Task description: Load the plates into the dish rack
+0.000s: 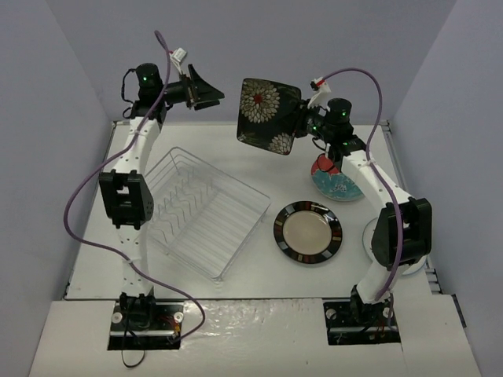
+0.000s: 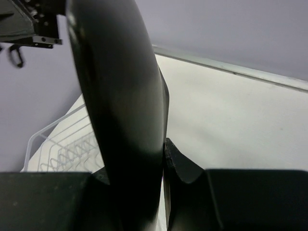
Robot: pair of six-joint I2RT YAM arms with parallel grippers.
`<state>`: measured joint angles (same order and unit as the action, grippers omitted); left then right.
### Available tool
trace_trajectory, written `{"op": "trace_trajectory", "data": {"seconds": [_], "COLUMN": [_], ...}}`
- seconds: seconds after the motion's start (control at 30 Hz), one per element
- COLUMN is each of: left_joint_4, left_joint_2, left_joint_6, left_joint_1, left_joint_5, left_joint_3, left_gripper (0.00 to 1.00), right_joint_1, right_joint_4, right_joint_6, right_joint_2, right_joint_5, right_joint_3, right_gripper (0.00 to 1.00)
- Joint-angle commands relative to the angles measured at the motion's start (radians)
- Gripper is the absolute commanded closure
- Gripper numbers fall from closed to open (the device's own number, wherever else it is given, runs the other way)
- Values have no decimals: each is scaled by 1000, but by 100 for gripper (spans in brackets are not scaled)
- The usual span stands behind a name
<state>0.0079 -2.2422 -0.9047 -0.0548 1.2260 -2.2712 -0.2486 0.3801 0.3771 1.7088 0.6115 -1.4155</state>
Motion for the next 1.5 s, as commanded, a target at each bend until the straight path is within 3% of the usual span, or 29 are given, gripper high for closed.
{"op": "trace_trajectory", "data": {"seconds": [0.0,0.1,0.23,0.3,0.57,0.87,1.0,1.2,1.47], "left_joint_4": [-704,-671,-713,-687,-430,-456,-431,-413,-407], "left_joint_2": [215,302,400,498,774,799,811,813,826], "left_joint_6": [588,597,690,737,742,742,726,730,737], "left_joint_1": [33,48,49,49,103,113,116,115,115], "left_joint_5": [-565,-605,-805,-924,-1152,-1286,-1261,-1250,-1248], "left_joint_3": [-130,-45,7,105,444,500,538,559,571], "left_gripper": [3,3,3,3,3,3,3,3,3], "right_joint_1": [6,-10,-38,-52,-216,-409,-485,-506,-517], "right_joint_4": [159,145,130,163,361,343,388,476,559], "right_joint_6": [42,8,-49,-55,-58,-178,-277,-290,-286], "right_joint_2": [-96,-97,-90,-84,20,214,270,341,377], "right_joint_5": [-72,-88,-81,-58,-118,-268,-386,-491,-514], "right_joint_3": [-59,-62,-84,-90,-105,-258,-275,-297,-285], "right_gripper": [100,100,100,100,100,100,100,100,100]}}
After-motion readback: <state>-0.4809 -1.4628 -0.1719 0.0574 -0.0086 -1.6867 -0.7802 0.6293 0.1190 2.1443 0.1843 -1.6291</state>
